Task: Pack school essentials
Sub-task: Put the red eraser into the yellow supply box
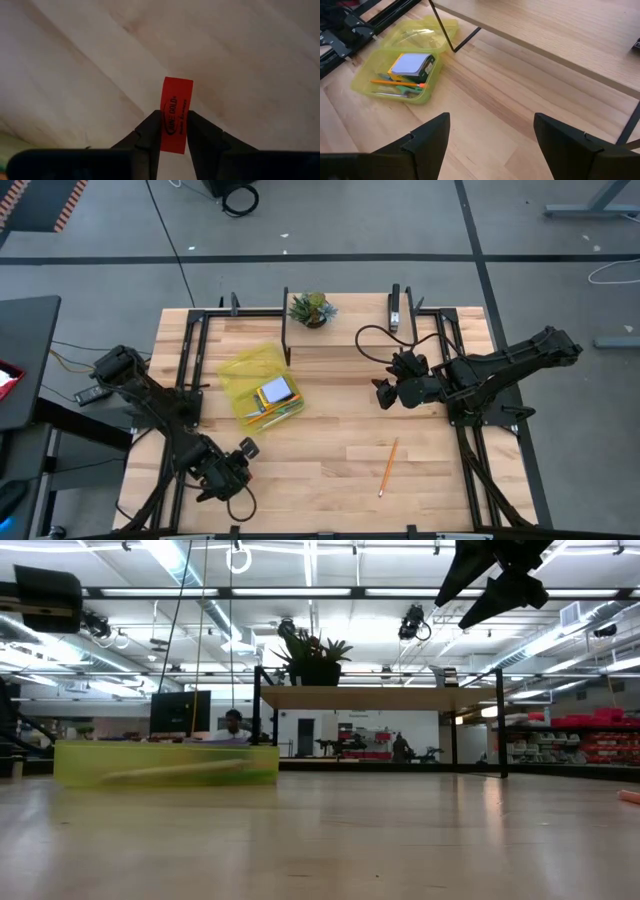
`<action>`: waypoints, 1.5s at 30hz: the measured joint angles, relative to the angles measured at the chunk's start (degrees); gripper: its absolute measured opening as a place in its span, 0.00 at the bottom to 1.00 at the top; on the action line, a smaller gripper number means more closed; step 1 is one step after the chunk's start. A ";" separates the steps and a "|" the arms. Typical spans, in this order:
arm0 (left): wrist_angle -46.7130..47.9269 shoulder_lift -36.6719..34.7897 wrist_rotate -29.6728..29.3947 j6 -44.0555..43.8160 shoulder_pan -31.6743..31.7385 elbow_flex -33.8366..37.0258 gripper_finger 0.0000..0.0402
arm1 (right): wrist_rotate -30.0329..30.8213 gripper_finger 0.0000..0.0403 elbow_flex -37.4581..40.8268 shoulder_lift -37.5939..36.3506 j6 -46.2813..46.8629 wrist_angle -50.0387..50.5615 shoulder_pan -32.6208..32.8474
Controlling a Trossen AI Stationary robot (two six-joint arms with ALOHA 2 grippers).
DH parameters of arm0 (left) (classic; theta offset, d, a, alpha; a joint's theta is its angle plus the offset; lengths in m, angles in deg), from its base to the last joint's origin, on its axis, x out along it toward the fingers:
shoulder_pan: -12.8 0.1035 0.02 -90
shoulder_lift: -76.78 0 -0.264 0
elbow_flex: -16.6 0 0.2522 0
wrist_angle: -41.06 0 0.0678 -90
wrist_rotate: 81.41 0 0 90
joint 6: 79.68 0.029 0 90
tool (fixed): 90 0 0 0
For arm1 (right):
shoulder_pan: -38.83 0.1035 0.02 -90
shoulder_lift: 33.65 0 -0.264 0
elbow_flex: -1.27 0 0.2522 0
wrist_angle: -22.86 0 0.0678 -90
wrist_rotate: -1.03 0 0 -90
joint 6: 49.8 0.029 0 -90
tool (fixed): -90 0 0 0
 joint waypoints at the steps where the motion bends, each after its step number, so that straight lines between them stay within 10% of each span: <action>1: 0.41 0.00 0.00 0.01 0.30 0.00 0.23 | 0.00 0.73 0.00 0.00 0.00 -0.02 0.00; 45: 10.30 -11.98 -0.79 17.54 21.89 2.52 0.23 | 0.44 0.73 0.00 0.02 -0.09 -0.23 0.02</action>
